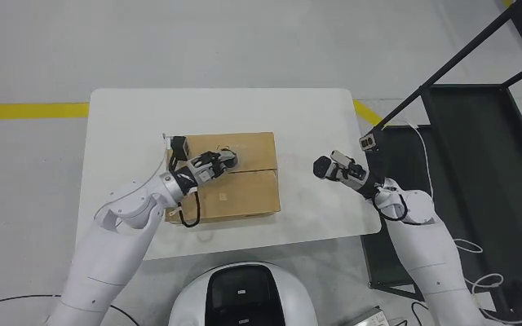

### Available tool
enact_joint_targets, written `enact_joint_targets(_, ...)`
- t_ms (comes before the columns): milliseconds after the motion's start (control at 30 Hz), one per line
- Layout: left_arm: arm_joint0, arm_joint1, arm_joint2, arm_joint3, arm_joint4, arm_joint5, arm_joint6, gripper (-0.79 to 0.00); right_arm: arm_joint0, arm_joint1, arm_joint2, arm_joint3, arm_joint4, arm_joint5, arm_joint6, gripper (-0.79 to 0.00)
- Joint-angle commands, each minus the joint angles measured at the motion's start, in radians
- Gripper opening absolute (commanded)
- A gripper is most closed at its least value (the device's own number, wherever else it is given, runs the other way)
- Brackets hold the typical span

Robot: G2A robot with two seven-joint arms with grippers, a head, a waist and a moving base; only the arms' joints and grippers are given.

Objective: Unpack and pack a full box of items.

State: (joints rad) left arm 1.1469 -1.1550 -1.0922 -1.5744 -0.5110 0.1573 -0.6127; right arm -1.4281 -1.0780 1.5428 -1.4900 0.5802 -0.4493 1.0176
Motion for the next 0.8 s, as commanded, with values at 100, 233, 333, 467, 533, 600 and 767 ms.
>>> enact_joint_targets(100,-0.037,-0.02,0.068,0.032,0.012,-0.014,0.046,-0.785,-0.017,0.003,0.018,-0.003,0.007,-0.006,-0.005,0.0)
enact_joint_targets(233,-0.069,-0.038,0.116,0.063,0.022,-0.043,0.086,-0.785,-0.029,0.005,0.033,0.0,0.013,-0.008,-0.009,0.0)
enact_joint_targets(333,-0.091,-0.052,0.146,0.087,0.023,-0.059,0.107,-0.785,-0.041,0.006,0.048,0.004,0.024,-0.015,-0.012,0.0)
enact_joint_targets(467,-0.114,-0.068,0.179,0.125,0.024,-0.08,0.123,-0.785,-0.063,0.009,0.073,0.012,0.042,-0.03,-0.018,0.0)
enact_joint_targets(533,-0.122,-0.075,0.192,0.147,0.024,-0.095,0.127,-0.785,-0.075,0.009,0.085,0.02,0.058,-0.04,-0.021,0.0)
enact_joint_targets(600,-0.13,-0.081,0.206,0.168,0.027,-0.105,0.127,-0.785,-0.085,0.01,0.094,0.028,0.067,-0.046,-0.016,0.0)
enact_joint_targets(767,-0.143,-0.095,0.232,0.213,0.05,-0.134,0.129,-0.785,-0.092,0.01,0.1,0.039,0.078,-0.05,-0.007,0.0)
